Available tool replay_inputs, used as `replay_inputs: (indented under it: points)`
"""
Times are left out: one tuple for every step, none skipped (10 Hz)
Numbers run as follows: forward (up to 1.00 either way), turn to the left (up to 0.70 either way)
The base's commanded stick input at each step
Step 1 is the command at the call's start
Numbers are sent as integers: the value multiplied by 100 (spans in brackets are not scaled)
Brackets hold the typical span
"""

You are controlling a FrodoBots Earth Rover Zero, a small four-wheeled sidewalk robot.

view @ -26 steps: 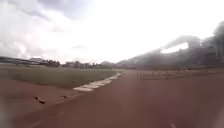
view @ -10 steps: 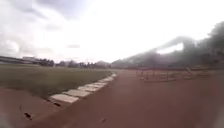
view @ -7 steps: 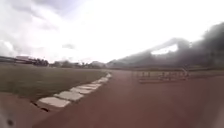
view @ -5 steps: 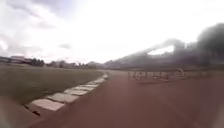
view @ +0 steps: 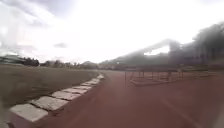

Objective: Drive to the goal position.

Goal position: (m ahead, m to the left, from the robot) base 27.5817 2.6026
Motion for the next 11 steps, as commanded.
replay_inputs:
  points:
    - [70, 0]
    - [70, 0]
    - [70, 0]
    - [70, 0]
    - [70, 0]
    - [70, 0]
    - [70, 0]
    - [70, 0]
    - [70, 0]
    - [70, 0]
    - [70, 0]
